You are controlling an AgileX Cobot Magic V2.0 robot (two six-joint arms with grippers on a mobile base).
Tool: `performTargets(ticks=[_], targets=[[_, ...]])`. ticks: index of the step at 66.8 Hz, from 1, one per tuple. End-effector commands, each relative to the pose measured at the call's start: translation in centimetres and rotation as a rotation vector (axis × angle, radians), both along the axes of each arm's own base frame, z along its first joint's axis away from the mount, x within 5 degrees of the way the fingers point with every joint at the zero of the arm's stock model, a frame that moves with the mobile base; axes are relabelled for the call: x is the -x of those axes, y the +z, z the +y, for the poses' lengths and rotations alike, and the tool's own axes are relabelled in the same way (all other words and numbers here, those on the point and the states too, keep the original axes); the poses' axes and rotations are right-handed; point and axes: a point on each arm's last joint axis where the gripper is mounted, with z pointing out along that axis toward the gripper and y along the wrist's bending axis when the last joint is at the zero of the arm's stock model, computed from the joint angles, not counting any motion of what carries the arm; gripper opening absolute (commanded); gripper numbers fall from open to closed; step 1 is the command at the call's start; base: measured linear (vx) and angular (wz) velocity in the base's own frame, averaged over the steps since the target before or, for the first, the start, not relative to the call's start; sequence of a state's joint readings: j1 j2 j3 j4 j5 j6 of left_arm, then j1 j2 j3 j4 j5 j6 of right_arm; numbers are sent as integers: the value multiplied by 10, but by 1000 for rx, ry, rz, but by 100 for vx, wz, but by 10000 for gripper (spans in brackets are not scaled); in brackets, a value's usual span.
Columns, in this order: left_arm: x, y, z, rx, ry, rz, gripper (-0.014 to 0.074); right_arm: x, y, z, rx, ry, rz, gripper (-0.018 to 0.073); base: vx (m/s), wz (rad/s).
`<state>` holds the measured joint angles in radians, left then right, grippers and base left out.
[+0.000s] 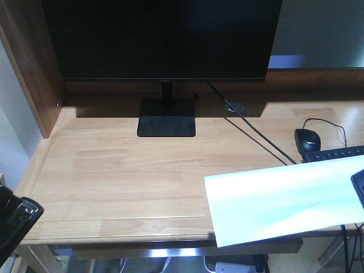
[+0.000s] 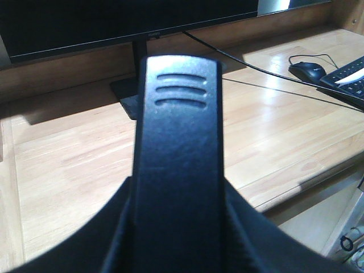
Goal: Grab stapler and paper to desk for stapling
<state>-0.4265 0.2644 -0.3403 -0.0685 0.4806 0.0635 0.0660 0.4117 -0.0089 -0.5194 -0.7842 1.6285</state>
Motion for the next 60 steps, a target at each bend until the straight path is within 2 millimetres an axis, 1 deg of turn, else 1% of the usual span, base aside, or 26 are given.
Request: performTargets(ticks=[1, 60], targets=[[-2, 20, -1, 70, 5, -126, -7, 1, 14, 0, -27, 15, -83, -6, 0, 0], [-2, 20, -1, 70, 5, -126, -7, 1, 14, 0, -27, 15, -83, -6, 0, 0]])
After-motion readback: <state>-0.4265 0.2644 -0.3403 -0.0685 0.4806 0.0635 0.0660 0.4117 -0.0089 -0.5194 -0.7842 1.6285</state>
